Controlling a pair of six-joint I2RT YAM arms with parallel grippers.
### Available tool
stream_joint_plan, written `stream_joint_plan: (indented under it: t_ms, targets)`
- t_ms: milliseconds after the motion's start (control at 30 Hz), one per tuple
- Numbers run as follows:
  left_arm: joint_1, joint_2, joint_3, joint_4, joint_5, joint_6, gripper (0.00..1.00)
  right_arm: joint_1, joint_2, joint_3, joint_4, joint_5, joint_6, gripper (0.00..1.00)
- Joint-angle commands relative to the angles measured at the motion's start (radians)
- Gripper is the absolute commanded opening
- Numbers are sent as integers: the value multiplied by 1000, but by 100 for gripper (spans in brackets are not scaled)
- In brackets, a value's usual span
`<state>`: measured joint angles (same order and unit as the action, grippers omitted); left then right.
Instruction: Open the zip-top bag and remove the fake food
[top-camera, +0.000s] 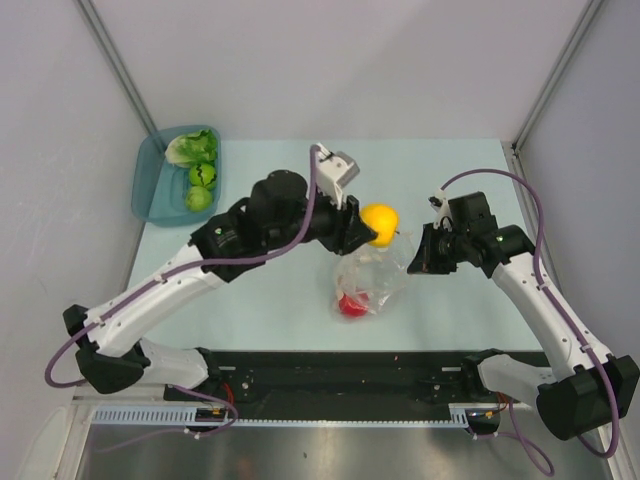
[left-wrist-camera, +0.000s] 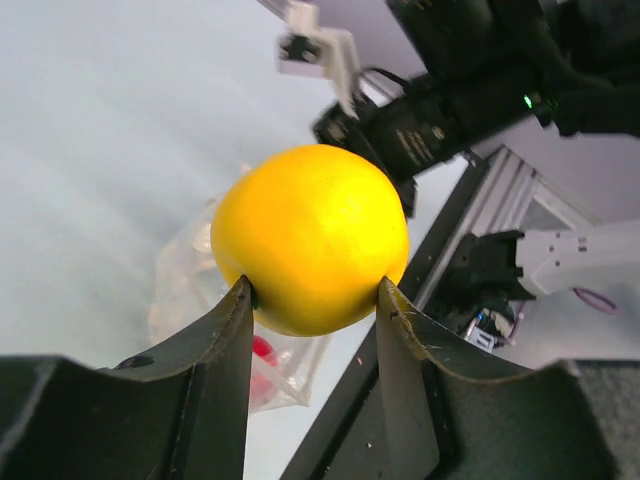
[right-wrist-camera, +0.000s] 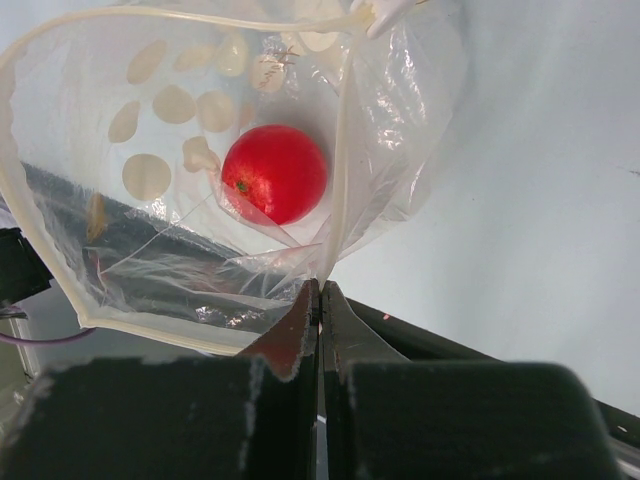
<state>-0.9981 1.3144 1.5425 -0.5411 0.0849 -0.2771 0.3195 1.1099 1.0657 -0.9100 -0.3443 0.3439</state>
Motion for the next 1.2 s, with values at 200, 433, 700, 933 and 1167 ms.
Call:
stream_joint_plan:
  t_ms: [200, 433, 700, 933, 1167]
  targets:
    - [517, -113, -90, 193, 101, -413, 0, 4, -5, 23, 3, -1, -2, 0]
    - [896, -98, -245, 320, 9, -837, 0, 4, 30, 82, -38, -19, -9, 0]
    - [1171, 8, -390, 432, -83, -1126, 0, -16, 106, 163, -86, 30, -37, 0]
    - [1262, 166, -391, 497, -197, -1260, 0, -31, 165, 207, -76, 71, -51, 0]
    - [1285, 423, -305, 580, -222, -1422, 0, -42, 225, 249, -44, 47, -95, 0]
